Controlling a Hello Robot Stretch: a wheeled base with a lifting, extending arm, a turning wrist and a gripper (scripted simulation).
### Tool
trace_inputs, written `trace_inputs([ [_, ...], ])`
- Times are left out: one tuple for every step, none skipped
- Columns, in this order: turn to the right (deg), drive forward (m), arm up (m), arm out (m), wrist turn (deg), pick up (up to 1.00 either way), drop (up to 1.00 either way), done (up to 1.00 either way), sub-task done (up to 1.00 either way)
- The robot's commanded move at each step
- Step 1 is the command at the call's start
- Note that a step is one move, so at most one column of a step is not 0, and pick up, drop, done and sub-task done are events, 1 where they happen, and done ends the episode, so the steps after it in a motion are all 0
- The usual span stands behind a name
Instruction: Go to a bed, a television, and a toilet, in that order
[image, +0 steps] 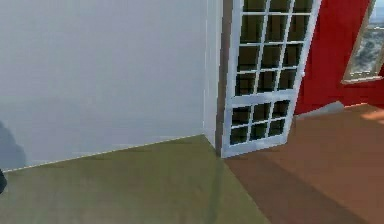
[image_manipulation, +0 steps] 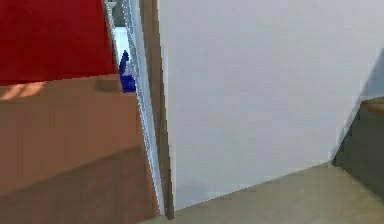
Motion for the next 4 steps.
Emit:
trace_inputs([
  [39.0,0.00,0.00,0.00,0.0,0.00,0.00,0.00,0.00],
  [0.0,0.70,0.00,0.00,0.0,0.00,0.00,0.00,0.00],
  [24.0,0.00,0.00,0.00,0.0,0.00,0.00,0.00,0.00],
  [0.0,1.00,0.00,0.00,0.0,0.00,0.00,0.00,0.00],
])
